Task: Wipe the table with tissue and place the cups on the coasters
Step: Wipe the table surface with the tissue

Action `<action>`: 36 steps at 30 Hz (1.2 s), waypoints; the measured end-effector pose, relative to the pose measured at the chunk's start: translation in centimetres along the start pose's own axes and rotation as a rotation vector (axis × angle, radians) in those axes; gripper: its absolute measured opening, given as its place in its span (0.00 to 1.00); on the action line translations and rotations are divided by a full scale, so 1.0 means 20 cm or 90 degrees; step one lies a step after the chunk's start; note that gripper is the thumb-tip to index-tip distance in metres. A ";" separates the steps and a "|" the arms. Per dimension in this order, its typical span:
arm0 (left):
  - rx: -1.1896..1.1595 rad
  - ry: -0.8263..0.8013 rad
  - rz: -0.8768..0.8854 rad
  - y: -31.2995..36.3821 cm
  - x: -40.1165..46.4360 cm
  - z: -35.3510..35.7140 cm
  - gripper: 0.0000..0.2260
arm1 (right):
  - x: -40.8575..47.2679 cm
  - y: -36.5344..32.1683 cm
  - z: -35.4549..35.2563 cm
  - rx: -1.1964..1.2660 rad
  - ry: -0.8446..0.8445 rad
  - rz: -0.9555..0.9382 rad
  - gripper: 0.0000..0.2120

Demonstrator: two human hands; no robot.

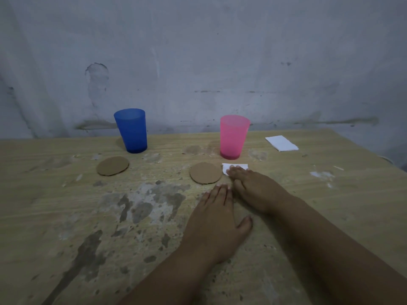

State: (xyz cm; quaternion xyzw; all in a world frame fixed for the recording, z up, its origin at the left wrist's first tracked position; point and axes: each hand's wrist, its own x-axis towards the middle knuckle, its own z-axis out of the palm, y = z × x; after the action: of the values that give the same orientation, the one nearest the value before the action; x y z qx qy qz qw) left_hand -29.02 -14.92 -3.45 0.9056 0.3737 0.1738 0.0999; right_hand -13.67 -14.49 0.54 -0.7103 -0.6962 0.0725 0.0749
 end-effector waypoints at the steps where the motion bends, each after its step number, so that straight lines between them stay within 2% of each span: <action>1: 0.001 -0.003 0.001 0.00 0.00 0.00 0.36 | 0.03 0.01 -0.01 -0.004 -0.001 0.009 0.23; 6: 0.009 -0.006 0.005 0.00 0.00 -0.01 0.35 | 0.06 0.09 -0.03 0.029 0.033 0.114 0.21; 8: 0.014 -0.010 0.005 0.00 0.00 -0.02 0.35 | 0.02 0.10 -0.03 -0.007 0.069 0.142 0.20; 13: 0.012 -0.021 0.005 0.01 0.00 -0.03 0.31 | -0.11 0.05 -0.01 -0.063 0.162 0.093 0.18; 18: -0.014 -0.005 0.000 0.01 0.01 -0.04 0.28 | -0.12 -0.02 0.02 -0.177 0.182 0.029 0.13; 20: -0.037 0.008 -0.007 0.01 0.03 -0.04 0.26 | -0.11 -0.04 0.00 -0.148 0.197 0.055 0.14; 22: -0.057 0.020 -0.016 0.01 0.04 -0.05 0.24 | -0.13 -0.05 -0.03 0.031 0.294 0.091 0.12; 24: -0.073 0.038 -0.021 0.01 0.03 -0.06 0.22 | -0.16 -0.06 -0.05 0.279 0.368 0.145 0.09; 27: -0.169 0.134 -0.056 0.00 0.03 -0.09 0.15 | -0.19 -0.06 -0.05 0.800 0.351 0.211 0.11; 28: -0.216 0.170 -0.073 0.00 0.03 -0.10 0.14 | -0.20 -0.06 -0.05 0.924 0.334 0.223 0.11; 30: -0.324 0.207 -0.103 -0.02 0.04 -0.13 0.15 | -0.20 -0.05 -0.06 1.053 0.303 0.243 0.09; 32: -0.435 0.222 -0.111 -0.03 0.05 -0.14 0.15 | -0.20 -0.05 -0.06 1.117 0.262 0.223 0.10; 36: -0.623 0.212 -0.091 -0.03 0.06 -0.16 0.13 | -0.19 -0.08 -0.05 1.085 0.195 0.158 0.11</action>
State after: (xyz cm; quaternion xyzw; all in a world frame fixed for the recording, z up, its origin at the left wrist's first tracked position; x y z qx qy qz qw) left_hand -29.85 -13.56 -0.41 0.6854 0.3207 0.4623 0.4622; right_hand -15.14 -18.35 1.76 -0.4851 -0.3050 0.4798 0.6645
